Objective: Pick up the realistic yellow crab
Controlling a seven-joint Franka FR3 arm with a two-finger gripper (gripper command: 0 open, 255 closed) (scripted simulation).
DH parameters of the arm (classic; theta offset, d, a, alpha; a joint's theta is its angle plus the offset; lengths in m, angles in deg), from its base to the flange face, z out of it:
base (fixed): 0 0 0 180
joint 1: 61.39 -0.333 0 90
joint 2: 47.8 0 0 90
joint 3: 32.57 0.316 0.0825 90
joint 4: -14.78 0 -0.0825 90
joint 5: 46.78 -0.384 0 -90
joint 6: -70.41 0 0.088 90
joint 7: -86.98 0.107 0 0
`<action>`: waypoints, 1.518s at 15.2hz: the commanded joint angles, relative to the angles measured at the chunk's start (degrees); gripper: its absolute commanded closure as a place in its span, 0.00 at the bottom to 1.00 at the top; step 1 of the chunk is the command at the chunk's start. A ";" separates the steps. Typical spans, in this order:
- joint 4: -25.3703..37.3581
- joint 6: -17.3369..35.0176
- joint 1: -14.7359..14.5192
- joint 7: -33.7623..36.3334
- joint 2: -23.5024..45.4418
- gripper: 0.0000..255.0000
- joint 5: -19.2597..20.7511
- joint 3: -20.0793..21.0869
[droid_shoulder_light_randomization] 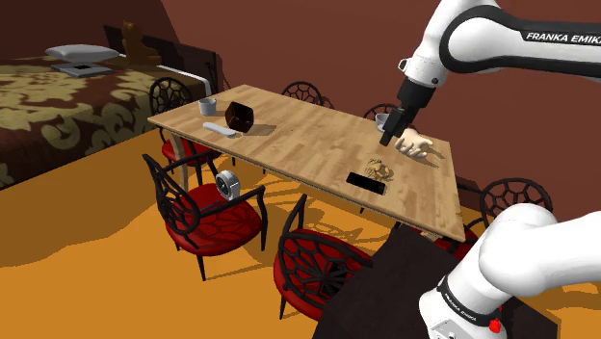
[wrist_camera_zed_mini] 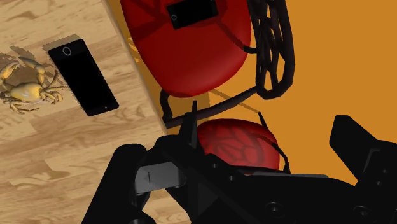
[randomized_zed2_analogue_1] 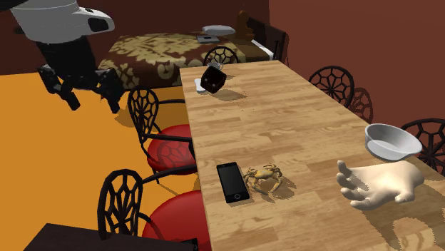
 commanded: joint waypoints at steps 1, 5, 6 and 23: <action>-1.76 2.95 0.62 -2.45 1.14 0.00 0.88 -2.03; -3.94 8.52 1.91 -7.62 4.56 0.00 2.56 -6.52; -4.29 9.94 2.21 -8.94 5.65 0.00 2.88 -7.66; 2.52 31.21 1.72 -37.59 36.44 0.00 -6.06 -27.47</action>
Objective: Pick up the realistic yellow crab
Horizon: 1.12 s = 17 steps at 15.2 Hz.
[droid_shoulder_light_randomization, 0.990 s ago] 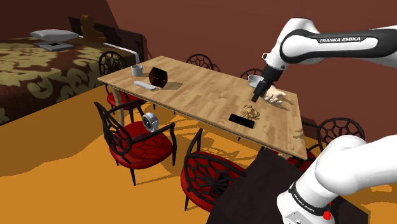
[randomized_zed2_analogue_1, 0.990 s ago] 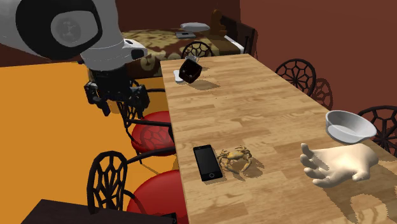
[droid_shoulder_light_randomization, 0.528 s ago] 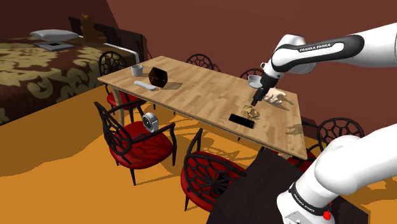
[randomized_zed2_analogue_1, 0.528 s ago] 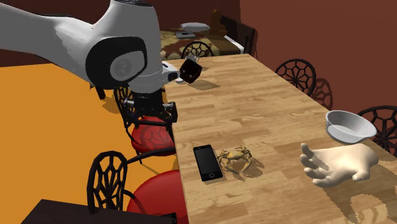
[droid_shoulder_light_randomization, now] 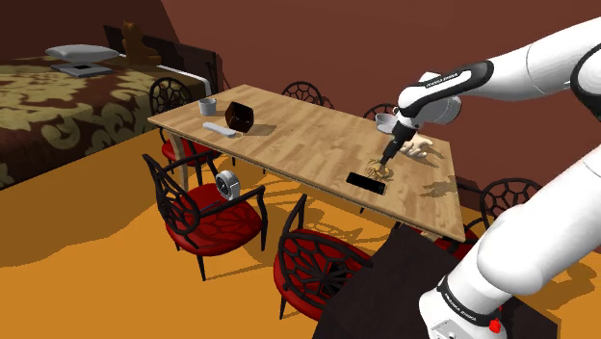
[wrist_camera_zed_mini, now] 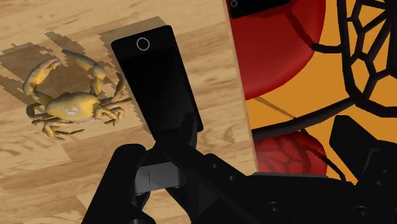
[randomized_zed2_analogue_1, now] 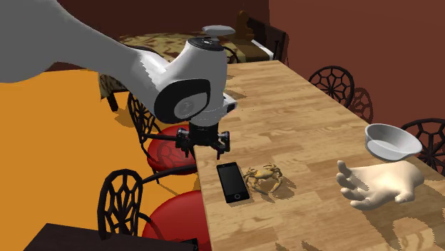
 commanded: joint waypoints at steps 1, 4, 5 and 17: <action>1.92 1.97 -0.26 -4.86 5.03 0.00 -3.81 -1.86; 6.00 3.20 0.53 -12.31 12.78 0.00 -10.53 -3.27; 7.55 3.36 1.18 -14.74 15.41 0.00 -12.84 -3.33; 30.29 0.59 15.10 -32.14 42.89 0.00 -29.78 2.93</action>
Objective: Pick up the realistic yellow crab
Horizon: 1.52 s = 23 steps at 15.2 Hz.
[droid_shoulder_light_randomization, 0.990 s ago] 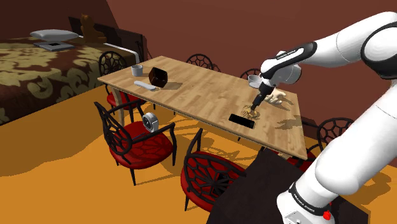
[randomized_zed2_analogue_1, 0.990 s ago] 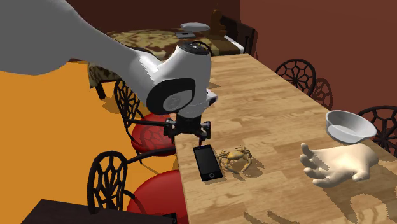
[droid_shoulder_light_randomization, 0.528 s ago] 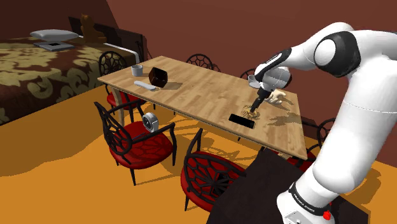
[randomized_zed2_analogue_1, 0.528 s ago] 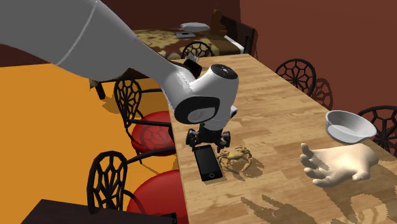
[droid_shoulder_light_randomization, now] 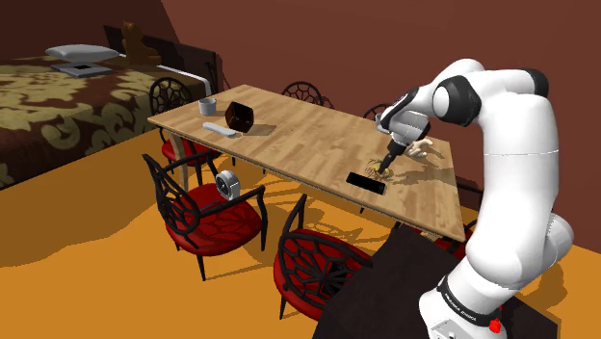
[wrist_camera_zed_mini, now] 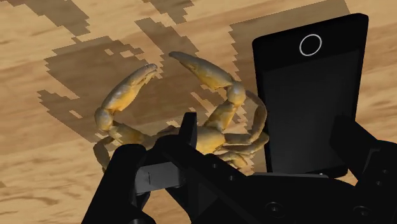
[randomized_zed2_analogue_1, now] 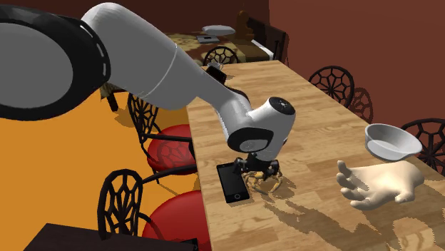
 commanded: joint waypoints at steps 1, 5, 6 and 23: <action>1.97 0.04 1.15 -0.86 2.31 0.00 -1.02 0.79; 2.34 1.72 1.96 -2.07 4.59 0.00 -2.55 1.94; 2.47 2.13 2.16 -2.37 5.17 0.00 -2.93 2.23; 2.19 1.13 1.66 -1.65 3.77 1.00 -2.01 1.52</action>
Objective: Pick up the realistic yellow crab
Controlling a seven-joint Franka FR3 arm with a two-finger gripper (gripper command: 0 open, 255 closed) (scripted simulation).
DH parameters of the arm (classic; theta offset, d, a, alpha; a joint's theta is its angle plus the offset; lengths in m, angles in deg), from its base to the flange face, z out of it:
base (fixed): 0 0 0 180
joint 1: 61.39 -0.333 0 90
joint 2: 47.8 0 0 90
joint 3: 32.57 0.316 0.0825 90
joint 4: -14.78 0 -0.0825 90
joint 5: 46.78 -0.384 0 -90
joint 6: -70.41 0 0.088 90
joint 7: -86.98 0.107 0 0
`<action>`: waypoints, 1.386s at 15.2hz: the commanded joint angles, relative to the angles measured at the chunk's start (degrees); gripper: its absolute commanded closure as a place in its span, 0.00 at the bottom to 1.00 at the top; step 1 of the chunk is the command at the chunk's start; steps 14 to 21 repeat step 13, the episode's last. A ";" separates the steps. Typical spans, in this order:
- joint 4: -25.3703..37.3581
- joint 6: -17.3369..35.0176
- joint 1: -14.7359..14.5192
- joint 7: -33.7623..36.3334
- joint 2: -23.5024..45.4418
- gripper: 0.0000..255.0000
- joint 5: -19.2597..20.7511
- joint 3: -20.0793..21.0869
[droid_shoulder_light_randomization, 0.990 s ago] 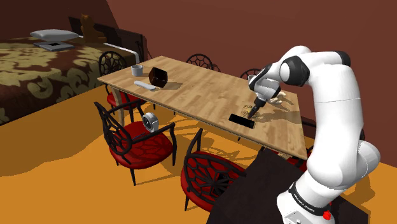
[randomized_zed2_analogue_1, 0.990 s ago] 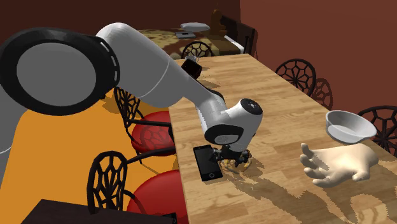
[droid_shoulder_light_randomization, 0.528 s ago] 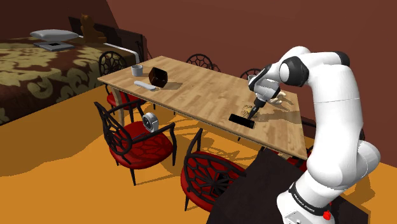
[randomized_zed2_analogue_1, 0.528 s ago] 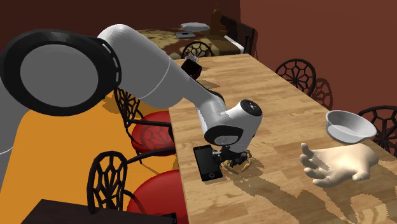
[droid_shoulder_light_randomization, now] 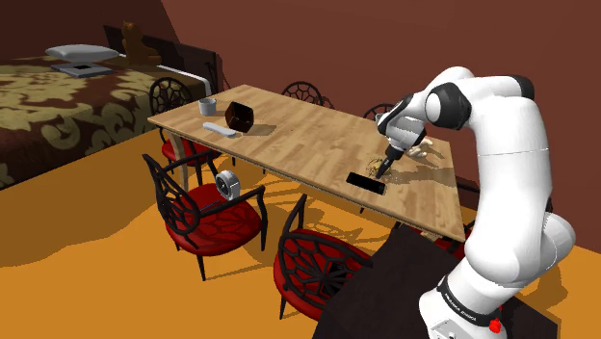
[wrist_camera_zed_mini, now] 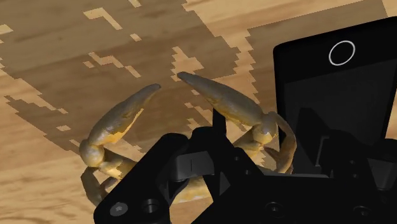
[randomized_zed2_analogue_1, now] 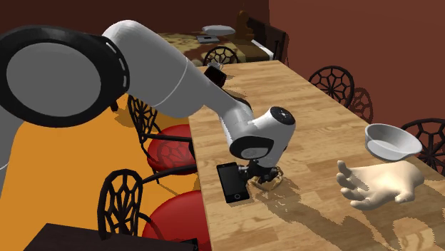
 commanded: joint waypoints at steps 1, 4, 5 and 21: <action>-0.28 -0.76 -0.39 0.54 -1.15 1.00 0.73 -0.56; -0.49 -2.05 -0.98 1.47 -2.83 1.00 1.90 -1.41; -0.53 -2.49 -1.18 1.78 -3.38 1.00 2.29 -1.68; -0.52 -5.29 -2.28 3.71 -6.64 1.00 4.72 -3.28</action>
